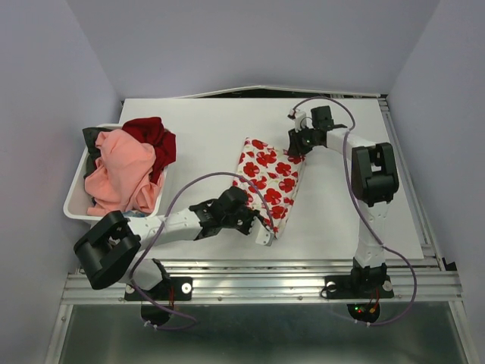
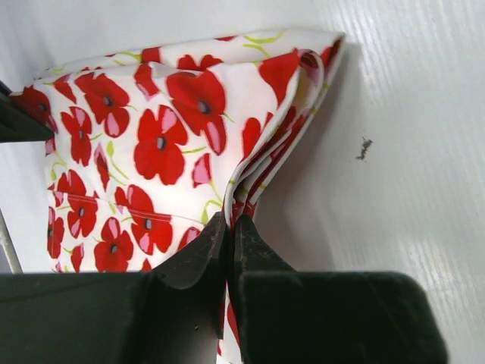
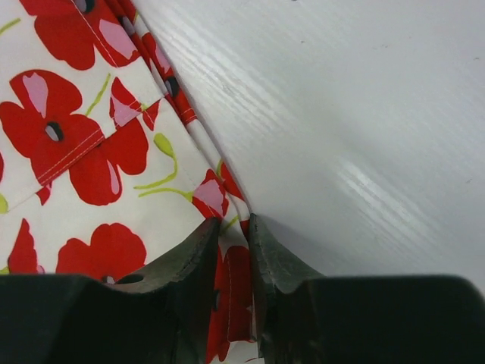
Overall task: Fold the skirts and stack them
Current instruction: Fold the skirt
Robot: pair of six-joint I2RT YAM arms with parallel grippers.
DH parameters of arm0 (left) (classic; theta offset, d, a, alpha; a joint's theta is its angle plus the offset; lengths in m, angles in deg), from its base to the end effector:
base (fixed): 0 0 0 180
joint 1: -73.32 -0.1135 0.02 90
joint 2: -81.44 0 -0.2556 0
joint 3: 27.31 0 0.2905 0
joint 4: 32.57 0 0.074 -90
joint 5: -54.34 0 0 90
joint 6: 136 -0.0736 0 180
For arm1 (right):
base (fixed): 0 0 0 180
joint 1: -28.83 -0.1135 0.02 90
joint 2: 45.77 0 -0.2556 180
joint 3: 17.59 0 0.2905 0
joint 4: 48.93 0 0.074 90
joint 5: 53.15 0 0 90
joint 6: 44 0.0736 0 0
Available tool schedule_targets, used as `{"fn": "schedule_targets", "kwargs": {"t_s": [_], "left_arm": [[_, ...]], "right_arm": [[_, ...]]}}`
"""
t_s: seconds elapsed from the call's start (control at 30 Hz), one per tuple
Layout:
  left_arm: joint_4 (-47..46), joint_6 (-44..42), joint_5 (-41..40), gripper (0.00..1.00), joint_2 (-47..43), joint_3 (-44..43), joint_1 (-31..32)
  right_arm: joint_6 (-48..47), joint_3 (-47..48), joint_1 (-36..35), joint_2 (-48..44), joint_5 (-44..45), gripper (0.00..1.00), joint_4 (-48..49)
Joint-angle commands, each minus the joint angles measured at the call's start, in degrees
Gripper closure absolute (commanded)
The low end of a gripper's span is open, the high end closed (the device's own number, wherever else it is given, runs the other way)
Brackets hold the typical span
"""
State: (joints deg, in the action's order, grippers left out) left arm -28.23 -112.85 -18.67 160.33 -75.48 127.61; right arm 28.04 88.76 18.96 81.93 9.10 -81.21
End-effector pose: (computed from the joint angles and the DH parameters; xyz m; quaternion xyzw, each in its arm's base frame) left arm 0.1802 -0.2875 0.1330 0.7978 0.3718 -0.0804 0.4678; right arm 0.5157 0.1245 0.0979 -0.2944 0.8773 0.2059 0.3183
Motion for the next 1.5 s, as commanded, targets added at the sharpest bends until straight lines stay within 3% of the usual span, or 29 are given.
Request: {"fn": "schedule_targets", "kwargs": {"t_s": [0.0,0.17,0.6,0.93,1.47], "left_arm": [[2.4,4.5,0.3,1.0,-1.6,-5.1,0.3],[5.4,9.4,0.4,1.0,-1.8,-8.8,0.2],[11.5,17.3,-2.2,1.0,-3.6,-19.6,-0.1],[9.0,15.8,-5.0,1.0,-0.1,-24.0,-3.5],[1.0,8.1,-2.4,1.0,12.2,-29.1,-9.0]], "right_arm": [[-7.5,-10.1,-3.7,-1.4,9.0,0.72,-0.6],[-9.9,-14.5,-5.0,-2.9,11.4,0.75,1.7],[-12.1,-20.5,-7.8,-6.6,7.2,0.76,1.5],[-14.3,-22.4,-9.4,-8.4,3.8,0.75,-1.3],[-15.8,-21.9,-9.9,-7.6,2.9,0.74,-3.8]]}}
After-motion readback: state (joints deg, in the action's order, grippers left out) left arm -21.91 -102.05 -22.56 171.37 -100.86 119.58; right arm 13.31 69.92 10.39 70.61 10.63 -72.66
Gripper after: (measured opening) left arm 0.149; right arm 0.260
